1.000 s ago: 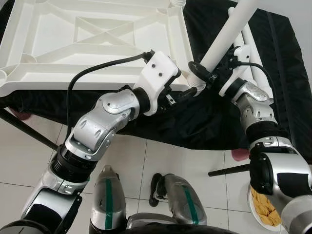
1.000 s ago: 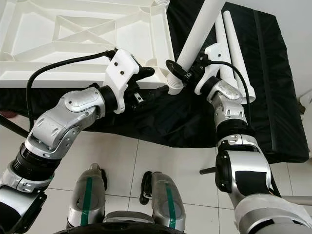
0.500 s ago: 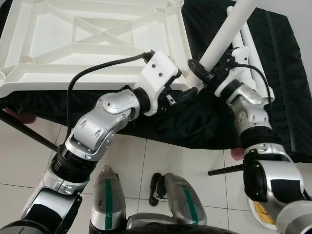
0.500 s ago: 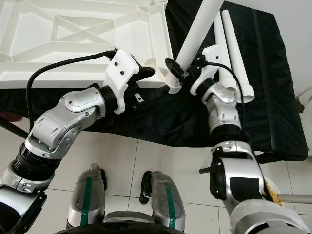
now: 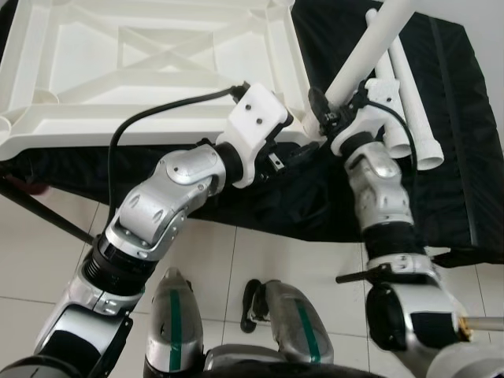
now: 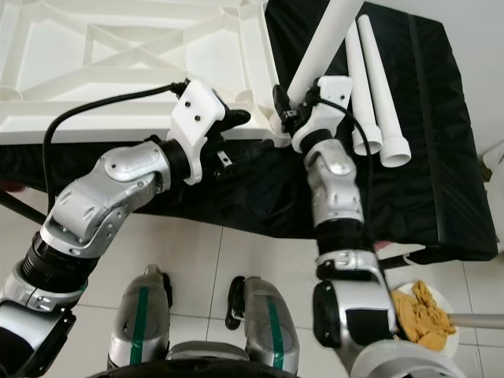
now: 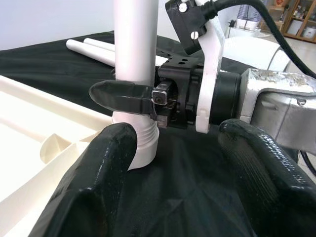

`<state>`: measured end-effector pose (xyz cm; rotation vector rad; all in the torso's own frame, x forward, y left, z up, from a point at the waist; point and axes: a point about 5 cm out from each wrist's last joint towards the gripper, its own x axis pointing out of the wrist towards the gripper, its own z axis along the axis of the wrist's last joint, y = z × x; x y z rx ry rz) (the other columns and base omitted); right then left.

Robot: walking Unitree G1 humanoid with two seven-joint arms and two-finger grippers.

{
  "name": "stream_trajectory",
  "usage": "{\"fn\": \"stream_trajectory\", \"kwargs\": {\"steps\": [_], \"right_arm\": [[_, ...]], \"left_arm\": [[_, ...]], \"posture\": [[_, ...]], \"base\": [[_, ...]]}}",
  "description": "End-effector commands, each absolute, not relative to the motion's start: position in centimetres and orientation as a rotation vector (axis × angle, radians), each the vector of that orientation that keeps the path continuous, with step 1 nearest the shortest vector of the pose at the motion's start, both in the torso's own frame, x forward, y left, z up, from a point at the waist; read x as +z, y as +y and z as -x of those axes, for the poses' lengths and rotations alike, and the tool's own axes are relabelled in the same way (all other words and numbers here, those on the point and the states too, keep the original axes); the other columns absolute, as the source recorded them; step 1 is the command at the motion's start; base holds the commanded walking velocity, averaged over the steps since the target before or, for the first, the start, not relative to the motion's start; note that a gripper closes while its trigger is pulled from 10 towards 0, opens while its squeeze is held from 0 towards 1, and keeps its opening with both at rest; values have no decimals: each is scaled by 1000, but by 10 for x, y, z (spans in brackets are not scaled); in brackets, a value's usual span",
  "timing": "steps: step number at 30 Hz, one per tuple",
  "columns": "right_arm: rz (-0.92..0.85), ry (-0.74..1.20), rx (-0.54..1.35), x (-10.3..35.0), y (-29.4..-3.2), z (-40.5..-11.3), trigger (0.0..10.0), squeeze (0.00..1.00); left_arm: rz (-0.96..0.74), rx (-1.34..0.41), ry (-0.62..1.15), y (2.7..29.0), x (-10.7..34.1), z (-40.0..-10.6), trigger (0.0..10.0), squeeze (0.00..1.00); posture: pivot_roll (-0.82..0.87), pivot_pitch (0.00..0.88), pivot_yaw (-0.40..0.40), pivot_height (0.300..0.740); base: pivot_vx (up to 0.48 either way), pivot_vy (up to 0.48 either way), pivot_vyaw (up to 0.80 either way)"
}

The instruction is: Building children table

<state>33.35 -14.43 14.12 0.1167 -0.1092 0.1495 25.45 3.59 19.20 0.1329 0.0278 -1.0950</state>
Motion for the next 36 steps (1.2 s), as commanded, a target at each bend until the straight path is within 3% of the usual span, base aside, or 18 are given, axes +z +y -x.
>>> {"fn": "stream_trajectory", "kwargs": {"steps": [1,13,14,22,32,33,34,35,36], "right_arm": [[-115,-82,58,136,-150,-329,10000,0],[-124,-48,-43,136,-138,-318,10000,0],[-135,-56,-36,137,-139,-318,10000,1000],[-135,-65,-31,138,-143,-318,10000,1000],[-134,-48,117,137,-149,-322,10000,1000],[-133,-46,149,138,-151,-324,10000,886],[-133,-46,149,138,-151,-324,10000,886],[-135,-56,196,139,-153,-325,10000,0],[-135,-56,196,139,-153,-325,10000,0]], "left_arm": [[-130,-1154,33,32,190,-249,10000,0],[-130,-1163,33,29,190,-247,10000,0],[-131,-1163,33,29,190,-248,10000,0],[-133,-1163,33,29,189,-248,10000,0],[-136,-1158,29,30,190,-248,10000,0],[-135,-1157,29,30,190,-248,10000,0],[-135,-1157,29,30,190,-248,10000,0],[-135,-1157,29,30,191,-248,10000,0],[-135,-1157,29,30,191,-248,10000,0]], "posture": [[106,38,-122,740],[110,31,-126,740],[111,29,-127,740],[112,24,-127,740],[118,22,-131,740],[117,23,-131,740],[117,23,-131,740],[117,25,-127,740],[117,25,-127,740]], "base": [[0,0,0],[0,0,0],[0,0,0],[0,0,0],[0,0,0],[0,0,0],[0,0,0],[0,0,0],[0,0,0]]}}
